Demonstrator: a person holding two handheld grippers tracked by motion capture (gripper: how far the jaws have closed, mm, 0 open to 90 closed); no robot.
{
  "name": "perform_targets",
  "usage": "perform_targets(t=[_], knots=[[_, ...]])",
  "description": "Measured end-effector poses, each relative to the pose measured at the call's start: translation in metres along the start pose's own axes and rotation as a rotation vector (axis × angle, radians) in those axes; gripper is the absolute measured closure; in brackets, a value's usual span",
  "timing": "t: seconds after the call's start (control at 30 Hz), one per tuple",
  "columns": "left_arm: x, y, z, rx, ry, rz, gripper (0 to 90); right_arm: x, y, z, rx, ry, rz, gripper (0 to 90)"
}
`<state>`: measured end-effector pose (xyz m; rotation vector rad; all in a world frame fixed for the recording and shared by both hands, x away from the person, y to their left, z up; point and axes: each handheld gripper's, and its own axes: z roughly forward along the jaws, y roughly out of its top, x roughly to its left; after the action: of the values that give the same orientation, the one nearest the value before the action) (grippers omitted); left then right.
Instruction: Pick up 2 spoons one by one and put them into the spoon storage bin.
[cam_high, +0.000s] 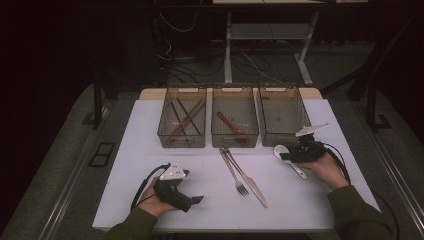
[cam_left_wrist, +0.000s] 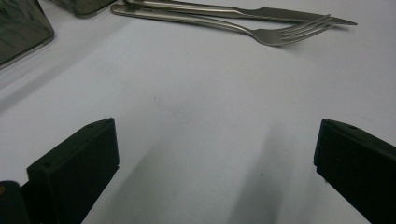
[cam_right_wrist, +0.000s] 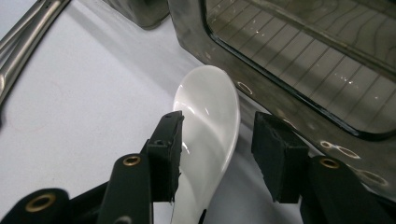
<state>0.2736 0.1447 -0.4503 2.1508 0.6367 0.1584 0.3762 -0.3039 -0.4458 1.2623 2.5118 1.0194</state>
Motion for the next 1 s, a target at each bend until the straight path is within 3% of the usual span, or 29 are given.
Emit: perform_targets(t=[0.27, 0.63, 1.0], knots=[[0.0, 0.0, 0.0, 0.003, 0.0, 0.003, 0.0, 0.005, 0.001, 0.001, 0.008, 0.027, -0.03, 66.3], [0.0, 0.0, 0.0, 0.003, -0.001, 0.003, 0.0, 0.011, 0.003, 0.004, 0.01, 0.045, -0.046, 75.7], [0.0, 0.0, 0.0, -0.001, -0.001, 0.001, 0.0, 0.015, 0.004, 0.006, 0.021, 0.03, -0.069, 77.4]])
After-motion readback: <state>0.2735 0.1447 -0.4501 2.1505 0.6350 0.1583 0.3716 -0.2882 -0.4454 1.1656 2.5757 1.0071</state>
